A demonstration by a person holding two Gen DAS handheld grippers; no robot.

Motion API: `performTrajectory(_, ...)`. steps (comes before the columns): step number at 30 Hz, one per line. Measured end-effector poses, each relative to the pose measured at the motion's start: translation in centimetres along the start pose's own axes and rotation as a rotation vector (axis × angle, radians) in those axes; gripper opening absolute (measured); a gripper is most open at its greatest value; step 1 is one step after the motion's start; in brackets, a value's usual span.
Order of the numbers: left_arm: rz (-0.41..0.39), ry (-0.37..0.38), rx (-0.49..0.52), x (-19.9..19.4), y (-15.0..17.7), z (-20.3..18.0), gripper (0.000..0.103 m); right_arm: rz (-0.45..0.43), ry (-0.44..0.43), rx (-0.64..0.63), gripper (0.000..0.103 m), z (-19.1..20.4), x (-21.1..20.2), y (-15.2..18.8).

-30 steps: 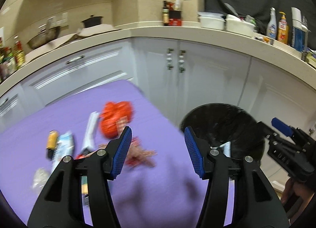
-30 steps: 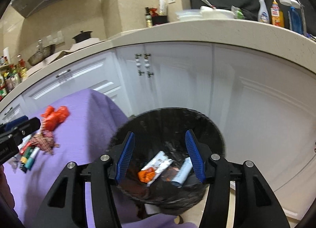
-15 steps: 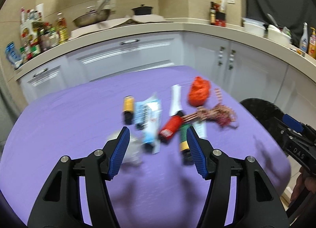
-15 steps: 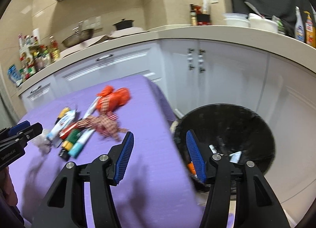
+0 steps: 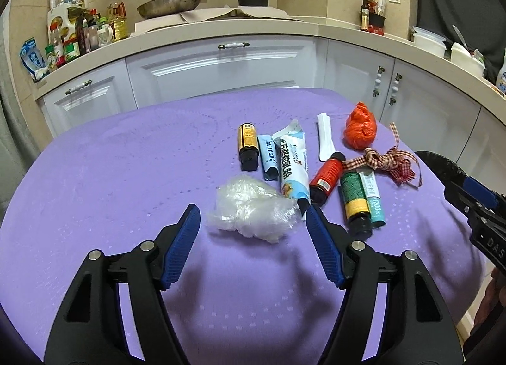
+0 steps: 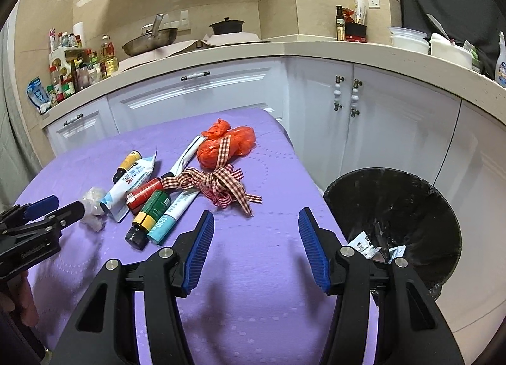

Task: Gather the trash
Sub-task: 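Return left gripper to the table and grasp the clear plastic bag, then grasp the red-white checkered ribbon with the right gripper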

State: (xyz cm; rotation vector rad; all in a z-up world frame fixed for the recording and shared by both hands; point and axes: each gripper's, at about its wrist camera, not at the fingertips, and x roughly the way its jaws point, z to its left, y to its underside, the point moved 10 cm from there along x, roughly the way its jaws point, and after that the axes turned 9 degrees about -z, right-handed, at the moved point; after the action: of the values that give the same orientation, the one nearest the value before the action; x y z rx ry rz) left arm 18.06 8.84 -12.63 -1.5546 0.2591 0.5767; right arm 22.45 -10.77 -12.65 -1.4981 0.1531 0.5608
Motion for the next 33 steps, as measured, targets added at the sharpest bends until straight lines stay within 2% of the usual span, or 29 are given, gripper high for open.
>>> performTrajectory(10,0.075,0.037,-0.043,2.5,0.6,0.3,0.067,0.014,-0.005,-0.015,0.056,0.9,0.7,0.0)
performTrajectory(15,0.091,0.055,-0.049,2.8,0.9,0.4,0.053,0.018,-0.01,-0.018,0.056,1.3,0.9,0.0)
performTrajectory(26,0.061,0.047,-0.051,1.8,0.7,1.7,0.033,0.019,-0.025,-0.033,0.056,2.4,1.2,-0.3)
performTrajectory(33,0.05,-0.007,-0.076,0.7,0.8,5.0,0.032,0.027,-0.036,-0.041,0.056,3.1,2.4,-0.9)
